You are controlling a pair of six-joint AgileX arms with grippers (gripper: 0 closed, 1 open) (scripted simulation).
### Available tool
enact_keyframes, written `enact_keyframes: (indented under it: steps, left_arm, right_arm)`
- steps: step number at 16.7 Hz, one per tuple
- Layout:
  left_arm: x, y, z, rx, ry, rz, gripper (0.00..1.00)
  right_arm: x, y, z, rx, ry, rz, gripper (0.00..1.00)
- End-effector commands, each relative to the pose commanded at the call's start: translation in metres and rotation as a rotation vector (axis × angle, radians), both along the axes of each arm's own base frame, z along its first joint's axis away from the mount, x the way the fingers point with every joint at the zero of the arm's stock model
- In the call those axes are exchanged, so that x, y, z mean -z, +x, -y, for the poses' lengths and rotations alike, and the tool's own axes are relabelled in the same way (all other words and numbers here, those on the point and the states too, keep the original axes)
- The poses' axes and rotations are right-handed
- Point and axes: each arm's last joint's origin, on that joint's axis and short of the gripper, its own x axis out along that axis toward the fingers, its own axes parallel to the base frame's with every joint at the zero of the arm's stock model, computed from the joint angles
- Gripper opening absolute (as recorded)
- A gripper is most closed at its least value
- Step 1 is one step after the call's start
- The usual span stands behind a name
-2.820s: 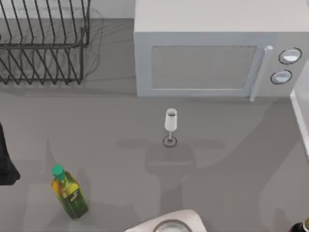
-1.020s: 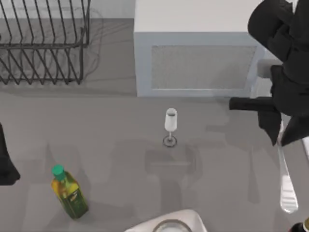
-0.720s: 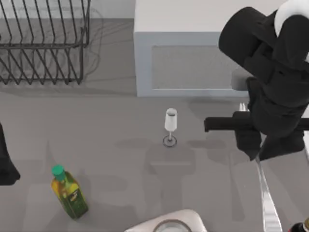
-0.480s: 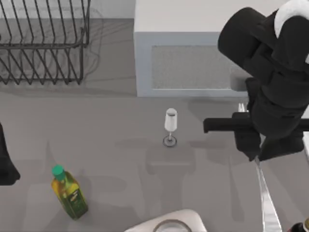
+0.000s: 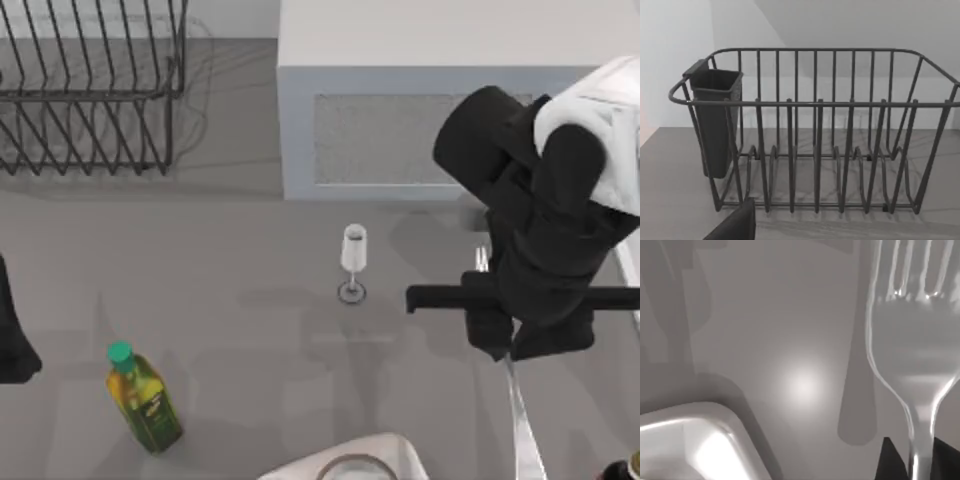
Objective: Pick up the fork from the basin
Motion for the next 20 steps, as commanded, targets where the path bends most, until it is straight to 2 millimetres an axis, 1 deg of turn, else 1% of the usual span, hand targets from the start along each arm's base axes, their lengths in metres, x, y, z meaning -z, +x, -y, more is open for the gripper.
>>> enact_keyframes:
  steps: [2, 4, 6, 9, 20]
  left_arm:
    - [0.000, 0.000, 0.000, 0.000, 0.000, 0.000, 1.00]
    - [0.000, 0.000, 0.000, 0.000, 0.000, 0.000, 1.00]
    - [0.000, 0.000, 0.000, 0.000, 0.000, 0.000, 1.00]
    - [0.000, 0.000, 0.000, 0.000, 0.000, 0.000, 1.00]
    - [0.000, 0.000, 0.000, 0.000, 0.000, 0.000, 1.00]
  right_arm:
    - [0.026, -0.001, 0.001, -0.001, 0.004, 0.006, 0.00]
    - [0.045, -0.004, 0.003, -0.002, -0.003, -0.003, 0.00]
    - [0.053, -0.006, 0.003, -0.002, -0.007, -0.008, 0.00]
    - [0.053, -0.006, 0.003, -0.002, -0.007, -0.008, 0.00]
    - [0.053, -0.006, 0.003, -0.002, -0.007, -0.008, 0.83]
